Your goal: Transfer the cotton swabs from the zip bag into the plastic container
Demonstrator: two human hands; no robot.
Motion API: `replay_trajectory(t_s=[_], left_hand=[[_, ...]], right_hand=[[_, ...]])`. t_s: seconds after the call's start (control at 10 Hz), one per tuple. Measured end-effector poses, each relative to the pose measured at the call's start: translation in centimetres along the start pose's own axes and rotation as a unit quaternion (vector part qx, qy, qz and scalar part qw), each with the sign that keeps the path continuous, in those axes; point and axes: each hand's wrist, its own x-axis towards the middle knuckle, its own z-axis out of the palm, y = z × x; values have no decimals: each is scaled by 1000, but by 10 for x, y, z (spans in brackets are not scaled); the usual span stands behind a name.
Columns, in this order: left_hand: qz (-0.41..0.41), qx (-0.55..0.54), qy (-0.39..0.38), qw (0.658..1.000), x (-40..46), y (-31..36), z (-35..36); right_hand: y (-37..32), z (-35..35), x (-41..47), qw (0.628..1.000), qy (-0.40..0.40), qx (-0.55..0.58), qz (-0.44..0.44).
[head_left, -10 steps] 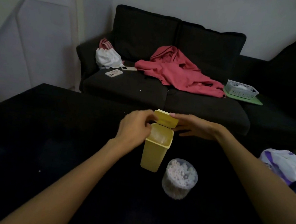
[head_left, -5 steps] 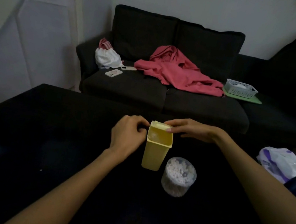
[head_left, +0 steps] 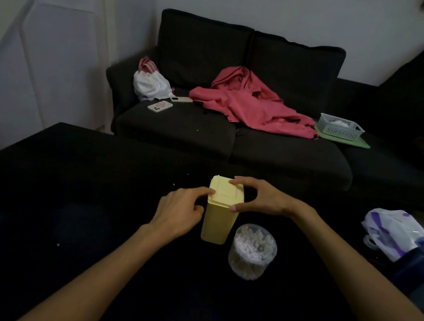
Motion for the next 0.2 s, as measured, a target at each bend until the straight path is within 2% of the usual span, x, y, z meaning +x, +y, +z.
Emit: replay_trajectory(t_s=[0.1,0.2], left_hand=[[1,-32,2,999,-1,-2,2],[-31,-122,27,992,-5,-5,-4]], right_hand=[[3,2,-1,1000,-8,3,6],[-3,-3,-9,991,62,119,0]])
